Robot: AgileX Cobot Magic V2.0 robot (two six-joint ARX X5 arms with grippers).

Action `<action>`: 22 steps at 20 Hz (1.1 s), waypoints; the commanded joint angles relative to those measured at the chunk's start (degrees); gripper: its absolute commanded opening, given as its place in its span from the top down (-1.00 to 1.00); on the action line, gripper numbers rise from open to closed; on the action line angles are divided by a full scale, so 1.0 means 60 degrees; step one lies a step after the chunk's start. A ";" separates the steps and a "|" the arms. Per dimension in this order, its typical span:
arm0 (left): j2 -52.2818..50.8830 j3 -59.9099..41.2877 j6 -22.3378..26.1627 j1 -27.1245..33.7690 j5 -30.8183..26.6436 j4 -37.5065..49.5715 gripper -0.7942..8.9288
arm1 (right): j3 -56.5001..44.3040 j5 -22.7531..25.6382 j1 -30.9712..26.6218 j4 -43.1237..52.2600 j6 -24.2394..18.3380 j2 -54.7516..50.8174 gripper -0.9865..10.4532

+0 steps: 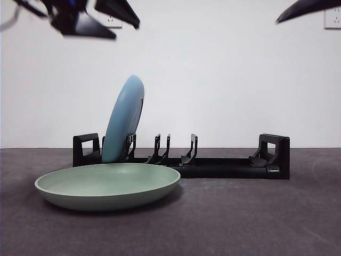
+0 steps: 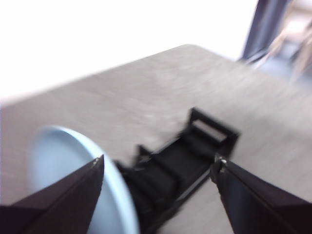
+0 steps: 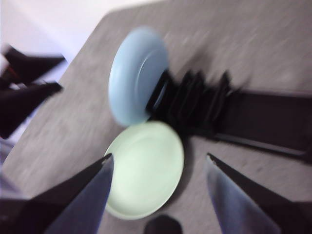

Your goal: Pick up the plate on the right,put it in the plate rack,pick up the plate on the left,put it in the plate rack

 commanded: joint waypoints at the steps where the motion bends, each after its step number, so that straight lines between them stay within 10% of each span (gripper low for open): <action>1: -0.0776 -0.0036 0.2149 -0.0535 -0.1293 -0.0718 0.06 | 0.0018 -0.0117 0.0277 -0.0091 -0.0157 0.0583 0.28; 14: -0.3235 -0.0004 0.5872 -0.5005 -0.7654 -0.2160 0.06 | 0.0018 -0.0091 0.2262 0.1647 0.0124 0.5599 0.28; 22: -0.3235 -0.0004 0.6022 -0.5876 -0.8477 -0.2452 0.06 | 0.0018 -0.0033 0.2685 0.3034 0.0805 0.7486 0.48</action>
